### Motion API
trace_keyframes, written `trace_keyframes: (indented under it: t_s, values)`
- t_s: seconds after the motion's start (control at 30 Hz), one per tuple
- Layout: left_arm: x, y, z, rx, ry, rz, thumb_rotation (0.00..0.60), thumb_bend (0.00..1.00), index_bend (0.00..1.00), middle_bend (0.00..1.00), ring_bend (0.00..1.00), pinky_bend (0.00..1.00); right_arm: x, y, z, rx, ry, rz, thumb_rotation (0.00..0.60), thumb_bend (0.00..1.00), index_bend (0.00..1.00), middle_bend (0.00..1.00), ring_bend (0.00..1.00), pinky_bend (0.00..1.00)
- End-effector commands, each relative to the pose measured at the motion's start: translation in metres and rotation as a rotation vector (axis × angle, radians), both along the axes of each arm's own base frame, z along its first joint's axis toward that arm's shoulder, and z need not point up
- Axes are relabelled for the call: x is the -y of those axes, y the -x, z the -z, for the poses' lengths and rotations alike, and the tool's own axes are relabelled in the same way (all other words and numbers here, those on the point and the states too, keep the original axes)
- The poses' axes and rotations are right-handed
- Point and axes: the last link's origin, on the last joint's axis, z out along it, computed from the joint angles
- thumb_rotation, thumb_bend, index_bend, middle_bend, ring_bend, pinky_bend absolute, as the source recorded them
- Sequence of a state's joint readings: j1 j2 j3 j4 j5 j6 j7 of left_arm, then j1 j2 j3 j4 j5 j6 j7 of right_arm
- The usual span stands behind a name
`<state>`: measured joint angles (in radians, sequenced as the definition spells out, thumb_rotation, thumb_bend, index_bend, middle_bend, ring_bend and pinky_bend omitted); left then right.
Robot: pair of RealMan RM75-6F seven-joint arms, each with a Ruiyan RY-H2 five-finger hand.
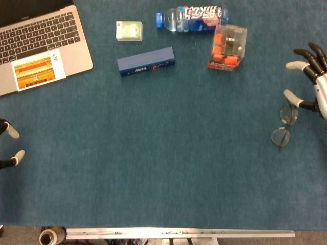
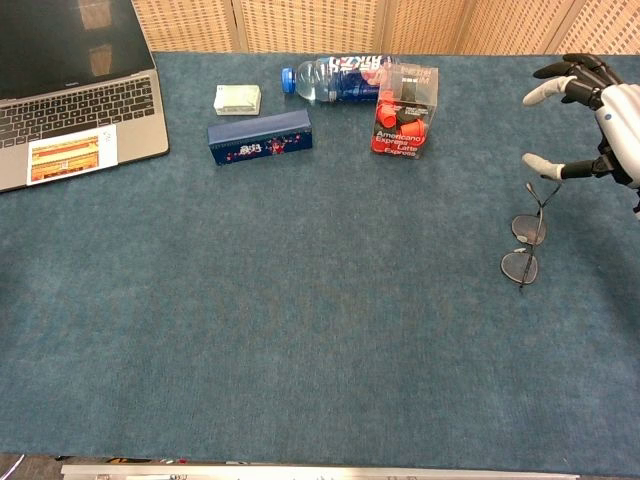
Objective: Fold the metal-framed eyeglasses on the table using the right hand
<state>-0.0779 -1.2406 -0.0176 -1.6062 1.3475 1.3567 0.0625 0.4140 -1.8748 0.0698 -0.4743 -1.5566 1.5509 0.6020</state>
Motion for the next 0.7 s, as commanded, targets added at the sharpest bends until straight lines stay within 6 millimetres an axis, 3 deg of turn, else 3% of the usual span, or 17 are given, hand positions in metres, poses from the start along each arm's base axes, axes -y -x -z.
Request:
trace_keyframes:
  t_s: [0.03,0.7]
  values:
    - [0.0,0.0,0.0,0.0,-0.002,0.001,0.6,0.16,0.49,0.36,0.24,0.51,-0.002,-0.001,0.002,-0.001,-0.009,-0.008,0.6,0.15,0.37,0.22,0.09,0.3]
    - [-0.001,-0.002,-0.004,-0.004,-0.008,0.011,0.6,0.16,0.49,0.36,0.24,0.51,-0.025,-0.002,0.019,-0.04,-0.11,-0.042,0.6,0.15,0.37,0.22,0.09,0.3]
